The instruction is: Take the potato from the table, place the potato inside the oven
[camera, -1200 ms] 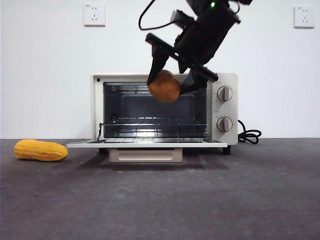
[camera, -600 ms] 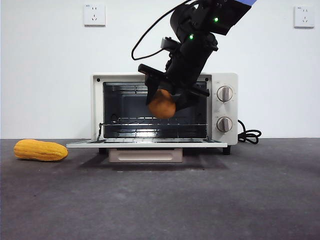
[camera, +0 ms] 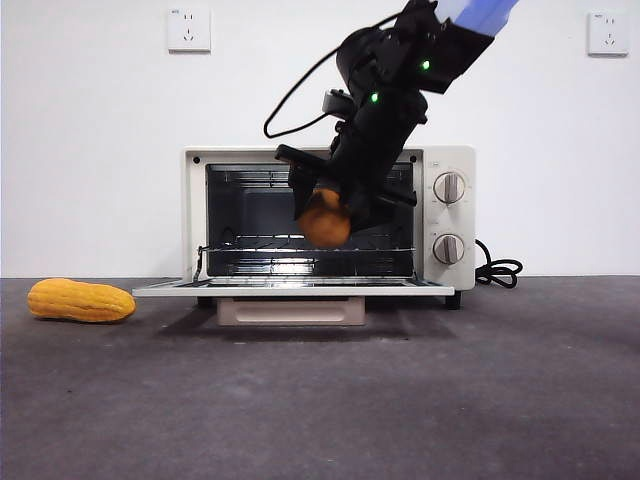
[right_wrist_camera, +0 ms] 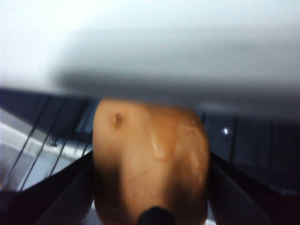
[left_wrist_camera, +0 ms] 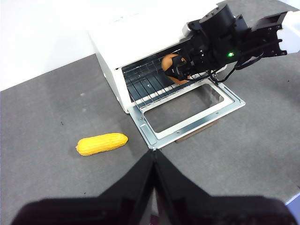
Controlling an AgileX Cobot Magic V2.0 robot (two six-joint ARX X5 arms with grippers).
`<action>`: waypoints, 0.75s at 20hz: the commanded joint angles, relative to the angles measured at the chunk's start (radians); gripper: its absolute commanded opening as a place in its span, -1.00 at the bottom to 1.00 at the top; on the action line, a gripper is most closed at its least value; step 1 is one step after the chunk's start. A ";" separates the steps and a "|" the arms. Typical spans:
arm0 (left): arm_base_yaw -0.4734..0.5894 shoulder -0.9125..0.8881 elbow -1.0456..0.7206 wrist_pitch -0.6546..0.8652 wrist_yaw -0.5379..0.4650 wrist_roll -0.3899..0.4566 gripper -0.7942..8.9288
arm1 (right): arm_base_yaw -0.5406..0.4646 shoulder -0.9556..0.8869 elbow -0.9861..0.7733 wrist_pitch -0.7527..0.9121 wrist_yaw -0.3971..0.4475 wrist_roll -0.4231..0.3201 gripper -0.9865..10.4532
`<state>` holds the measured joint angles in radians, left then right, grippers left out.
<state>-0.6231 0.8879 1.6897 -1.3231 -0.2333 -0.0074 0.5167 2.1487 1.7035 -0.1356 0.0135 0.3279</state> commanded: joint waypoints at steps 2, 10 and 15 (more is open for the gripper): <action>-0.002 -0.005 -0.007 0.005 -0.003 0.016 -0.85 | 0.002 0.034 0.002 0.003 0.018 0.013 -0.72; -0.002 -0.005 -0.007 0.005 -0.003 0.019 -0.85 | 0.006 0.034 0.002 0.008 0.040 0.013 -0.42; -0.002 -0.005 -0.007 0.005 -0.003 0.019 -0.85 | 0.014 0.034 0.002 0.014 0.040 0.013 0.09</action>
<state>-0.6231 0.8879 1.6897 -1.3228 -0.2337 0.0006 0.5228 2.1544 1.7081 -0.1230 0.0525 0.3336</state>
